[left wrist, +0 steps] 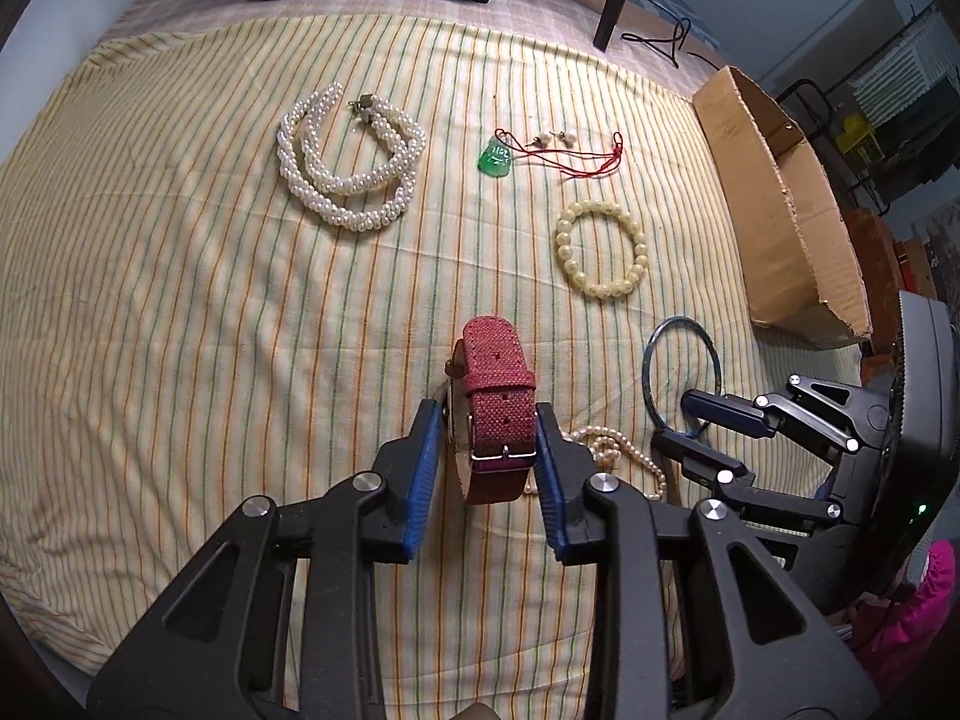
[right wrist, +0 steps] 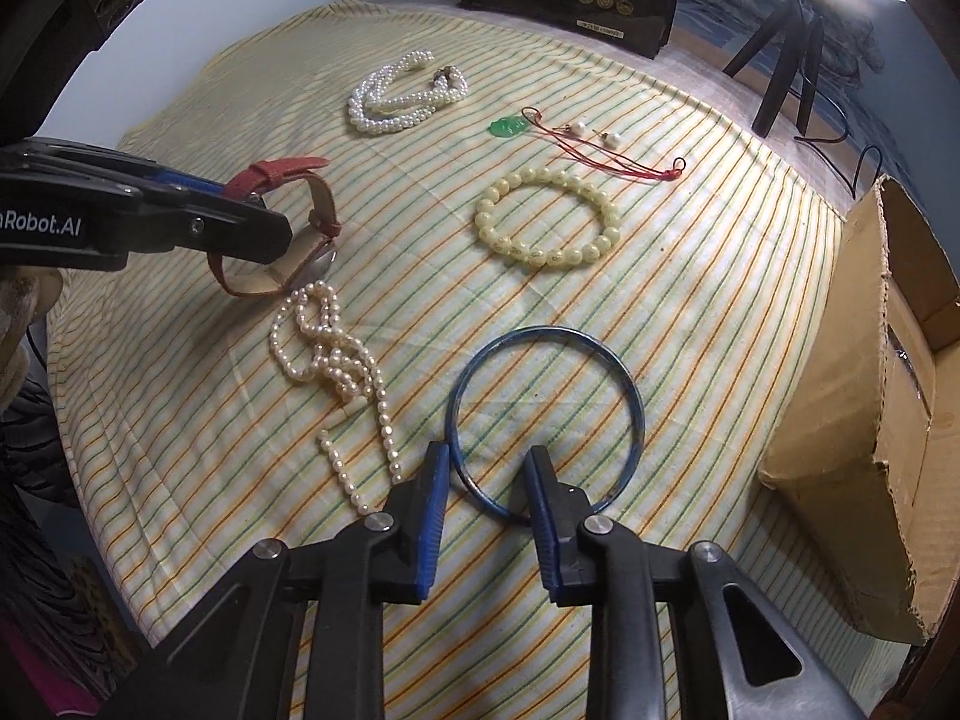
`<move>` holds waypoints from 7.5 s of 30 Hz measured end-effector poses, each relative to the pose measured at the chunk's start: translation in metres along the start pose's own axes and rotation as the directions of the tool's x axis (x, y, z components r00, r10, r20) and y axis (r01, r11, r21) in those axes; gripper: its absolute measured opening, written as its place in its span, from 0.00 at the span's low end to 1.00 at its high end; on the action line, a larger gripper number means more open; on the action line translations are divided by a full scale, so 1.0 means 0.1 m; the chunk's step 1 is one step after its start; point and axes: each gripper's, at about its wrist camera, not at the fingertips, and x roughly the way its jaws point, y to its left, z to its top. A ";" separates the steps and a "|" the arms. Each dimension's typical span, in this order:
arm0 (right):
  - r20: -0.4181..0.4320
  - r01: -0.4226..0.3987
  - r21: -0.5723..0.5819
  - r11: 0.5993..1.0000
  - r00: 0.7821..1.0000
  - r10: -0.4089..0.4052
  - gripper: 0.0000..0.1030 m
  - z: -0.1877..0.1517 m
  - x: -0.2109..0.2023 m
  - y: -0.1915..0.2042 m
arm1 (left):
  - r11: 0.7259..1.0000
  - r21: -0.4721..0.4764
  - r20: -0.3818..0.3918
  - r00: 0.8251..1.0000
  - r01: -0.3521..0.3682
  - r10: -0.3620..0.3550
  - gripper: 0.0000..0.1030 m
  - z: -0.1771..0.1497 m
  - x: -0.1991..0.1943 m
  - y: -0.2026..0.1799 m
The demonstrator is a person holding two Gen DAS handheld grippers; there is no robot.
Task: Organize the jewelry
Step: 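Grasp the red watch strap with the left tool while the right tool grasps the black bangle, then carry the watch with the left tool while the right tool carries the bangle to the box, then open the left tool over the box while the right tool releases the bangle inside, then move the left tool to the pearl necklace while the right tool approaches the red-string earrings, then grasp the pearl necklace with the left tool while the right tool grasps the red-string pearl earring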
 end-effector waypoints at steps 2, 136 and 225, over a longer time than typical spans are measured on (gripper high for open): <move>0.000 0.033 -0.029 0.999 0.999 -0.033 0.24 0.01 0.02 0.07 | 1.000 -0.004 -0.007 1.000 0.004 -0.004 0.22 0.01 0.03 0.00; 0.366 0.151 0.576 0.803 0.831 -0.418 1.00 -0.05 -1.81 -1.57 | 0.964 0.257 0.351 0.936 -0.060 -0.035 0.38 0.56 -0.80 -1.06; 0.092 -0.070 0.459 0.885 0.995 0.031 0.07 1.49 0.56 -0.90 | 0.979 -0.194 0.087 0.993 -0.065 0.083 0.07 1.22 0.34 0.92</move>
